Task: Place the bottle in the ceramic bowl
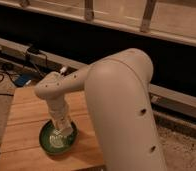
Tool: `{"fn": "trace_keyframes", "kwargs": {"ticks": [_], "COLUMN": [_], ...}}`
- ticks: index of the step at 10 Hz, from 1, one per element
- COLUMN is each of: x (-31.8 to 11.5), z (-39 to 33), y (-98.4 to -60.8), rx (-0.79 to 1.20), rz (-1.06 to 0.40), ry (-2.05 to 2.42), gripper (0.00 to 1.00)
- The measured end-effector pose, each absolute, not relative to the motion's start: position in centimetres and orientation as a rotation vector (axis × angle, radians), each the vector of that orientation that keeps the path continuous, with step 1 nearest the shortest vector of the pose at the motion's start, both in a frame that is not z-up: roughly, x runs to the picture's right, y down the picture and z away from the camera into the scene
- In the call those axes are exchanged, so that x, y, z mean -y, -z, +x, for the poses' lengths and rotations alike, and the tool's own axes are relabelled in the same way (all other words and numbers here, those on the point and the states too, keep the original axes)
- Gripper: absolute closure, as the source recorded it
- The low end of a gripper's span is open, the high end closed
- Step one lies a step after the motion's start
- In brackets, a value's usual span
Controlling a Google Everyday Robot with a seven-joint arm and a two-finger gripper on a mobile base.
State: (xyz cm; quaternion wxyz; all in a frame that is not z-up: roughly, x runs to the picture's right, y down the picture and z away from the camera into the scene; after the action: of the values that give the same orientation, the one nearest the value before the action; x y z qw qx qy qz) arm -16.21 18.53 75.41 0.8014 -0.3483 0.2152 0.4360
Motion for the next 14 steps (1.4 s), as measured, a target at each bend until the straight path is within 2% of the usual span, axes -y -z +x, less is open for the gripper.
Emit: {"fn": "trace_keyframes", "kwargs": {"ticks": [4, 8, 10, 14], "x": [-20.2, -19.7, -19.5, -19.5], "z": [-14.4, -18.8, -18.3, -18.4], "y": [-74.4, -74.2, -74.4, -74.4], "rx": [-0.464, -0.391, -0.399, -0.396], "rz": [-0.778, -0.794, -0.788, -0.789], "ry": [-0.961, -0.857, -0.861, -0.863], "gripper": [1.0, 0.99, 0.85, 0.44]}}
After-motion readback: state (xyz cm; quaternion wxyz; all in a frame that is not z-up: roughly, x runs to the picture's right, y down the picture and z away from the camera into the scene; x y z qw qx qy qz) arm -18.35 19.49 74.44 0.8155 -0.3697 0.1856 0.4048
